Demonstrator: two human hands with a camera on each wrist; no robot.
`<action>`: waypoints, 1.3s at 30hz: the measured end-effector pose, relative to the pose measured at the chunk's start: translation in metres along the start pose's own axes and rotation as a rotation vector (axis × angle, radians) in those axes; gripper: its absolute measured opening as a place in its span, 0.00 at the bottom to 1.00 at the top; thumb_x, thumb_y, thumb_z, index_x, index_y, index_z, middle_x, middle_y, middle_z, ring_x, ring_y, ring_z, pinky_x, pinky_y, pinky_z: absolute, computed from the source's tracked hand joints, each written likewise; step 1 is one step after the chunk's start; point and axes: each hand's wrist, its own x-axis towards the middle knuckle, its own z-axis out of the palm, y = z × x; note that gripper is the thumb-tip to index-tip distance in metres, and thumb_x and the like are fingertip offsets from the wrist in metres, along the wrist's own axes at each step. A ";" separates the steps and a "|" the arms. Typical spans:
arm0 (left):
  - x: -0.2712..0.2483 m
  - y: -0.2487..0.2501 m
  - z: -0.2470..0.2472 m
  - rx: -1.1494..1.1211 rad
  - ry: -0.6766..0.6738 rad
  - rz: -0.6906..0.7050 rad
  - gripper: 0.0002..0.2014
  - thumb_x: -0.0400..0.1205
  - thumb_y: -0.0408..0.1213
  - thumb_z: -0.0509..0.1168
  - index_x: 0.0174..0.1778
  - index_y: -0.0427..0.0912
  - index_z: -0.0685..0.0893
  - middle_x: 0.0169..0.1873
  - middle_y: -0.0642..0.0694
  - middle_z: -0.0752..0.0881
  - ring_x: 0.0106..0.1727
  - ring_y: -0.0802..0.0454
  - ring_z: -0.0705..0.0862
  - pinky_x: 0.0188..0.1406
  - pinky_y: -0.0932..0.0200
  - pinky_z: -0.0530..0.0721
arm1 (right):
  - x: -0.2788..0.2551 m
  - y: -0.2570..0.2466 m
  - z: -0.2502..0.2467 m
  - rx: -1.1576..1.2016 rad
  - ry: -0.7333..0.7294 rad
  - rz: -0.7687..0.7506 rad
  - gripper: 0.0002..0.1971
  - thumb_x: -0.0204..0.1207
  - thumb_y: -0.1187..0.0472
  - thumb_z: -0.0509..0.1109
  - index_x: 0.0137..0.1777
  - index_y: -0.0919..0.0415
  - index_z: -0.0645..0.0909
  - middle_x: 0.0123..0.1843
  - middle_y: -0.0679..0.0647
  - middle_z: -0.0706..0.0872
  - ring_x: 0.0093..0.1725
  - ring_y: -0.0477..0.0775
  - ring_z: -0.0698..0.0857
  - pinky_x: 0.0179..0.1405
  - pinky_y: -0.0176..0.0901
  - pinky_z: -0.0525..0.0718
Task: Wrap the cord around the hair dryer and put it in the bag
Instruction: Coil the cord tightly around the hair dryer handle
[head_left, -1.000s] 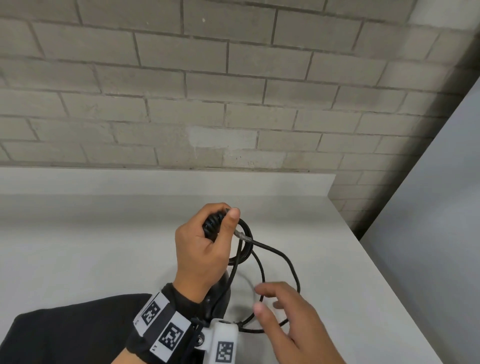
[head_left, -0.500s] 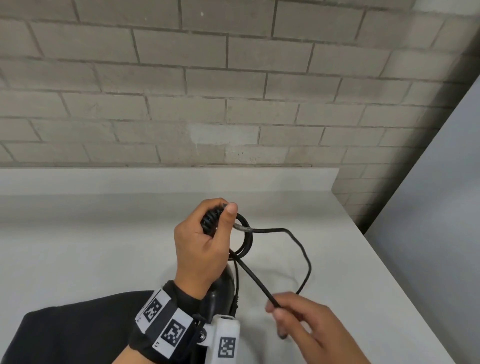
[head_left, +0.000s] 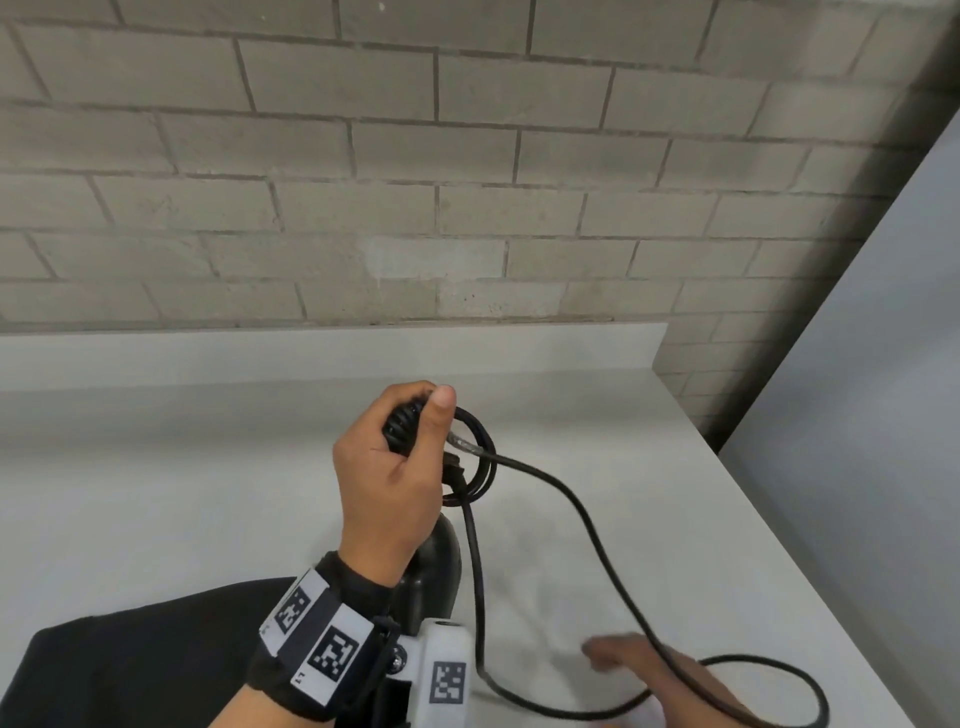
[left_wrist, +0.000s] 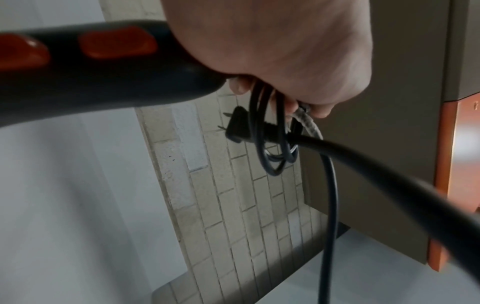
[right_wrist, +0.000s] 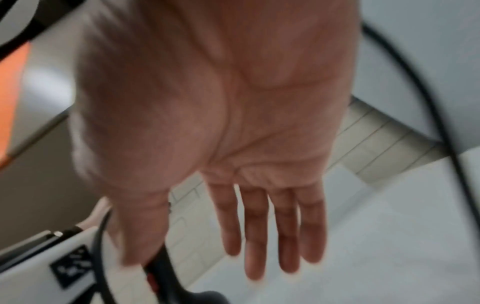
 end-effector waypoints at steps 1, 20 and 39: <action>-0.002 0.001 0.001 -0.001 -0.003 0.001 0.12 0.80 0.55 0.66 0.40 0.51 0.86 0.25 0.58 0.82 0.26 0.59 0.79 0.31 0.66 0.78 | 0.004 -0.002 0.005 0.039 0.012 -0.011 0.27 0.64 0.25 0.68 0.61 0.12 0.59 0.65 0.20 0.75 0.62 0.20 0.74 0.55 0.15 0.70; 0.001 -0.003 -0.015 0.051 0.058 0.009 0.12 0.80 0.55 0.65 0.40 0.52 0.86 0.26 0.55 0.82 0.27 0.57 0.78 0.32 0.65 0.78 | 0.002 -0.016 -0.002 0.218 0.193 -0.256 0.26 0.67 0.25 0.65 0.35 0.48 0.87 0.21 0.50 0.70 0.23 0.39 0.69 0.27 0.33 0.65; -0.014 0.006 0.000 0.080 -0.032 0.053 0.13 0.81 0.54 0.65 0.41 0.49 0.86 0.24 0.52 0.80 0.25 0.54 0.77 0.30 0.66 0.75 | 0.043 -0.050 0.046 0.292 0.648 -0.362 0.30 0.72 0.48 0.74 0.72 0.41 0.65 0.70 0.30 0.74 0.73 0.37 0.74 0.66 0.19 0.67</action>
